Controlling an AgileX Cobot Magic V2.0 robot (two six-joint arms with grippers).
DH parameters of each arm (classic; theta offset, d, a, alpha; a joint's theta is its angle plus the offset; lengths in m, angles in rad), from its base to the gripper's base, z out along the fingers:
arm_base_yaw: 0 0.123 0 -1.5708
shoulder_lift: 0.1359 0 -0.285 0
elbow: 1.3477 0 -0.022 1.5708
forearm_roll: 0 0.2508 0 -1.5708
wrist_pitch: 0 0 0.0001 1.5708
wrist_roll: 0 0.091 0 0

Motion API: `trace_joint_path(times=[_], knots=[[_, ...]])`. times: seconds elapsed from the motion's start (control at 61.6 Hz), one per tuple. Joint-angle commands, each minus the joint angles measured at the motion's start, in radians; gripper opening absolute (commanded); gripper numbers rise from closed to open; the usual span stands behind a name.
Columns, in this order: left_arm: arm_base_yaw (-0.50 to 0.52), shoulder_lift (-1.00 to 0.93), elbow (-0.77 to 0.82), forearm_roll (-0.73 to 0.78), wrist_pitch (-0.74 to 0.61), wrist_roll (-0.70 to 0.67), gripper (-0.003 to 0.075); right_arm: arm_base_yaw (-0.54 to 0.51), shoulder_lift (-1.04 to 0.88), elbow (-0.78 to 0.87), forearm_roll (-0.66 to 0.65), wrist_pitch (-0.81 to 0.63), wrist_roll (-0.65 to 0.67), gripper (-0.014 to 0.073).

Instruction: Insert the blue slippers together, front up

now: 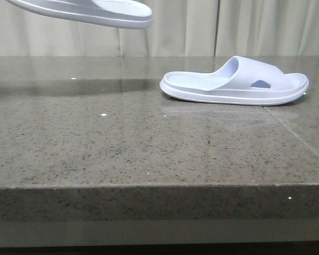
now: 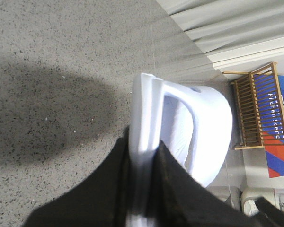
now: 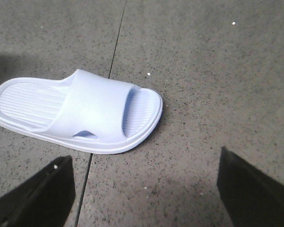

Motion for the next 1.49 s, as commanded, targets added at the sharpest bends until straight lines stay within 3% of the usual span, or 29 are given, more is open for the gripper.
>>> trace_joint_path(times=[0.0, 0.195, 0.439, 0.731, 1.056, 1.3, 1.478], knots=[[-0.004, -0.056, -0.025, -0.082, 0.083, -0.006, -0.0019, -0.021, 0.130, -0.127, -0.009, -0.013, 0.000, 0.0633], [-0.004, -0.056, -0.025, -0.082, 0.083, -0.006, -0.0019, -0.120, 0.380, -0.335, 0.061, 0.117, -0.046, 0.0633], [-0.004, -0.056, -0.025, -0.084, 0.083, -0.006, -0.0019, -0.287, 0.579, -0.488, 0.470, 0.298, -0.383, 0.0633], [-0.004, -0.056, -0.025, -0.084, 0.083, -0.006, -0.0019, -0.391, 0.776, -0.527, 0.751, 0.508, -0.528, 0.0633], [-0.004, -0.056, -0.025, -0.084, 0.083, -0.006, -0.0019, -0.401, 0.869, -0.527, 0.820, 0.531, -0.569, 0.0625], [-0.004, -0.056, -0.025, -0.084, 0.083, -0.006, -0.0019, -0.401, 0.905, -0.527, 0.829, 0.567, -0.569, 0.0396], [-0.004, -0.056, -0.025, -0.084, 0.083, -0.006, -0.0019, -0.397, 0.921, -0.527, 0.853, 0.572, -0.569, 0.0379]])
